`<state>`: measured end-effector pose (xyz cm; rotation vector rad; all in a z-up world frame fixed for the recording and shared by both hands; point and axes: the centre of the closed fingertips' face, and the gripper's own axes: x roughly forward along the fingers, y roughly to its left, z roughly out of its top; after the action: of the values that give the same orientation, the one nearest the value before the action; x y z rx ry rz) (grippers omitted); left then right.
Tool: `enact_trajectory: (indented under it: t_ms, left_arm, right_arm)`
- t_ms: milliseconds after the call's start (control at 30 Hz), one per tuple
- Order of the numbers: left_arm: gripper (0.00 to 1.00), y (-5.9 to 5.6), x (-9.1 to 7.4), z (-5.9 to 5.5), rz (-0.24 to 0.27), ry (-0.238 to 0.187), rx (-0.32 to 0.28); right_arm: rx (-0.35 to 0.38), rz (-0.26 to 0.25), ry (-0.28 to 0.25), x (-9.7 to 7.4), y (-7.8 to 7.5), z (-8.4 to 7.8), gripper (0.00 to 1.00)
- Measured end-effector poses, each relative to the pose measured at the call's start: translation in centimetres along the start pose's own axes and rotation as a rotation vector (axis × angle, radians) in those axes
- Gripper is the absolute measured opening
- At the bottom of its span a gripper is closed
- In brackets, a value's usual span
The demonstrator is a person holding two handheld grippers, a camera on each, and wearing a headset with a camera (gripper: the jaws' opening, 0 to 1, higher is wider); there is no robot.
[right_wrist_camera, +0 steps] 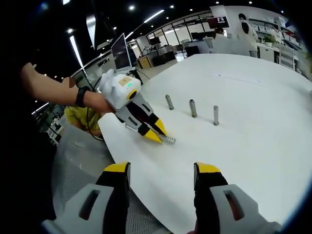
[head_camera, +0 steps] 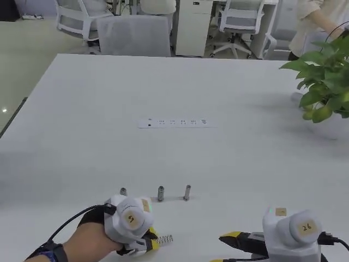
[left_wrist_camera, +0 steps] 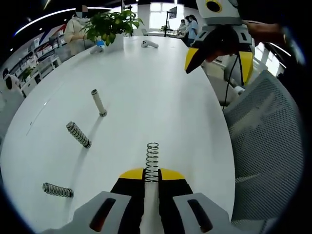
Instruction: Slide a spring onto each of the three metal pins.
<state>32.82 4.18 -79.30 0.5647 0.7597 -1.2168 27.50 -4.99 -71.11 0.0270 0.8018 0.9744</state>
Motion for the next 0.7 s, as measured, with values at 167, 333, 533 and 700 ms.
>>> enact_trajectory:
  t_ms: [167,333,533,700]
  left_arm:
    - [0.02,0.3,-1.2,-0.6,0.027,-0.009,-0.022]
    - [0.02,0.4,-2.3,-1.3,0.049,-0.019,-0.045]
    - [0.02,0.3,-3.3,-2.3,0.072,-0.021,-0.070]
    - [0.02,0.1,-4.3,-3.0,0.087,-0.031,-0.092]
  right_arm:
    - [-0.013,0.017,0.008,0.5,0.4,0.1,0.50]
    - [-0.023,0.031,0.015,0.9,0.8,0.1,0.49]
    - [-0.034,0.051,0.026,1.4,1.4,0.1,0.49]
    - [-0.041,0.065,0.030,2.0,1.7,0.3,0.48]
